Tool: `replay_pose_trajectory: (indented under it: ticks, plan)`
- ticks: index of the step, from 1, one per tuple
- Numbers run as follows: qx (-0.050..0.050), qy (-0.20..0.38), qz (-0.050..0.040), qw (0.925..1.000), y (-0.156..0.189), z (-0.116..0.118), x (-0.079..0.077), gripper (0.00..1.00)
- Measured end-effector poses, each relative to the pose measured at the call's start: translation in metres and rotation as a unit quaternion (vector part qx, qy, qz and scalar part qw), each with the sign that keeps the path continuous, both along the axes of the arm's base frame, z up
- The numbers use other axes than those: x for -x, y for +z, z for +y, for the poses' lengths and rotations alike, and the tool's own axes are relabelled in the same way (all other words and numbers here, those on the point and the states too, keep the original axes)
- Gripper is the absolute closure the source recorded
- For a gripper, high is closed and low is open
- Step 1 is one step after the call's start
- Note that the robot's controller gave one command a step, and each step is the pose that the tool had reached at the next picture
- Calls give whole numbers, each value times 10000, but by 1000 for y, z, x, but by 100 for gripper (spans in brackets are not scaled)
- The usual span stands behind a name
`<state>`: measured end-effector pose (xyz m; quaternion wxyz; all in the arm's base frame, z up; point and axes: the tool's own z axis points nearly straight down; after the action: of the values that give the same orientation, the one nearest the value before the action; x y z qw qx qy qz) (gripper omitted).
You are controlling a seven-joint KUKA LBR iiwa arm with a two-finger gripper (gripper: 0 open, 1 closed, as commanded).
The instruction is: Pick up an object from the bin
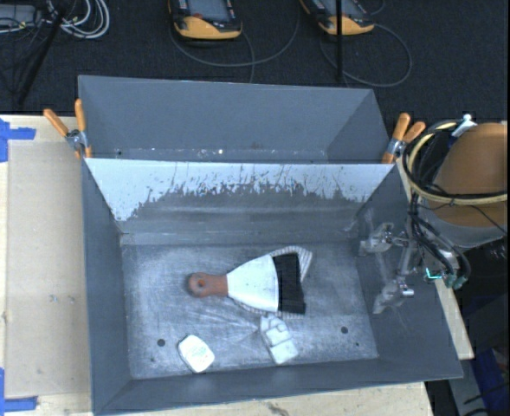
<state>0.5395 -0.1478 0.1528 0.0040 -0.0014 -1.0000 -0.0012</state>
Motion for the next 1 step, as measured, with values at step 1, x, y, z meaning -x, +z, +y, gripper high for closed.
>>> replay_pose_trajectory:
  ticks: [1]
  plan:
    - [10, 16, -35, 10000, 4, 0, -2, 0]
